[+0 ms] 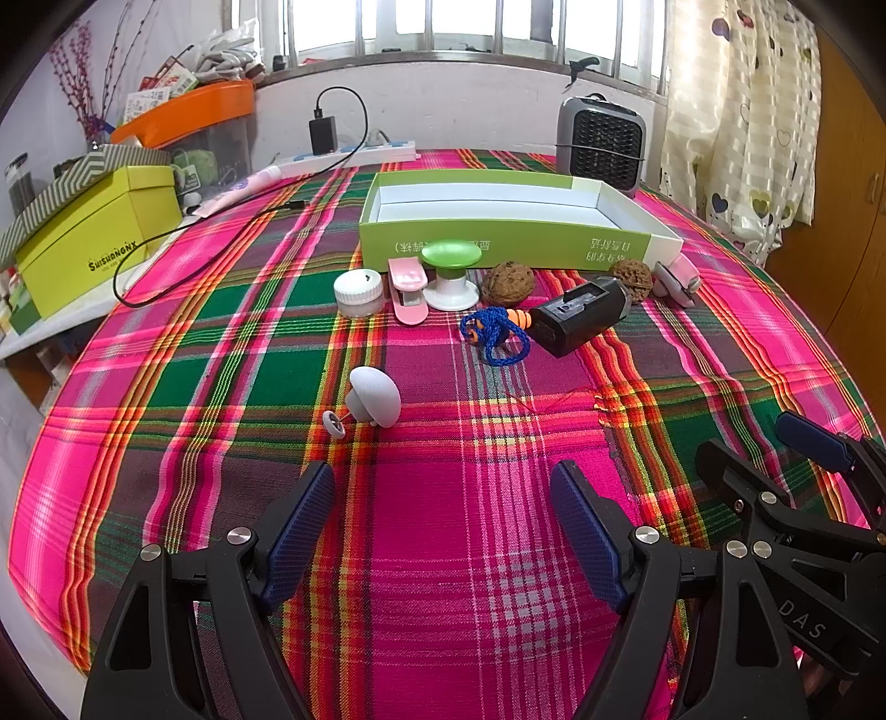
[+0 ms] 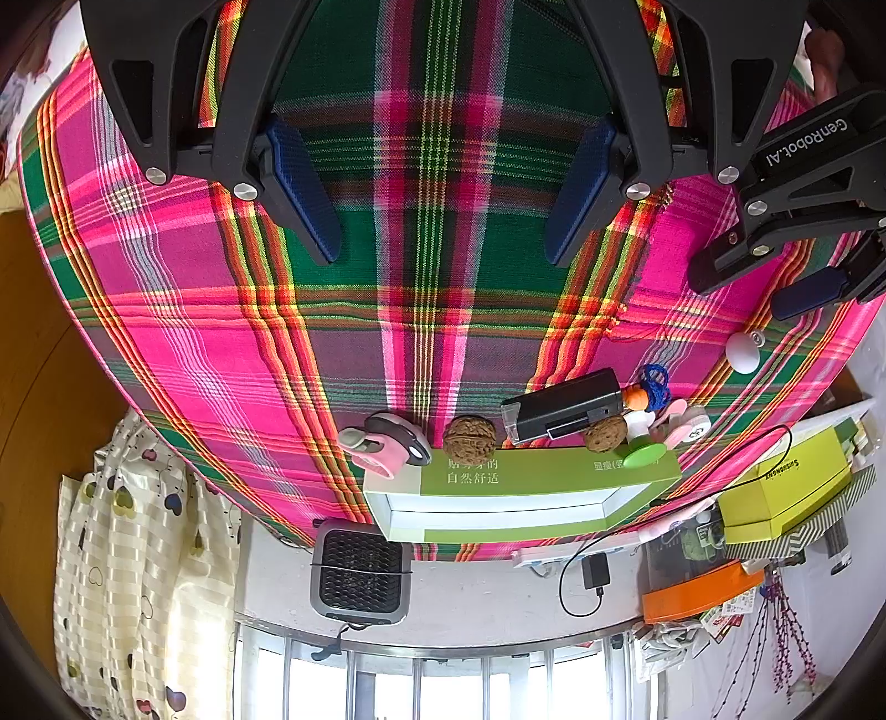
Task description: Organize objects
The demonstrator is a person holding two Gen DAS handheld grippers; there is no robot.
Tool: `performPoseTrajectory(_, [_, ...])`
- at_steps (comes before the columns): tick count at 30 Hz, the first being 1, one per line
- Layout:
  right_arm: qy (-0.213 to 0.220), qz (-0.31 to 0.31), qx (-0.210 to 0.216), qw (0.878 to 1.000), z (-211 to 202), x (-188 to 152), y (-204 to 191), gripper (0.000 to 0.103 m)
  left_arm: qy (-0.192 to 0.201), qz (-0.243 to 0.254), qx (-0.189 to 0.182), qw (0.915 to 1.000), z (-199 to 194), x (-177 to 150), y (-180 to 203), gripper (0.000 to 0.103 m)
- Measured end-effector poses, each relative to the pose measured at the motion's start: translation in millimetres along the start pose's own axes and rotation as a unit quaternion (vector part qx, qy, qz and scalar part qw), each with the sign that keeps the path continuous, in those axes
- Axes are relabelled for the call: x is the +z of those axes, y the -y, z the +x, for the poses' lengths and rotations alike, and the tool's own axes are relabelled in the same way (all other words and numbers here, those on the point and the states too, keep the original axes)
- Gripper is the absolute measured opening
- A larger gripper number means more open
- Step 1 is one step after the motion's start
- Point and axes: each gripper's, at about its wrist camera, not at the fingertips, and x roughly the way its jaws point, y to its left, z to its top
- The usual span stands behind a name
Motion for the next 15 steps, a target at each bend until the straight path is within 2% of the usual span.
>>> performPoseTrajectory(15, [0.000,0.000,0.001,1.000,-0.8,-0.9,1.4,0.076,-0.004,0.006,-0.011,0.9999,-2.2,2.5,-2.3,0.080])
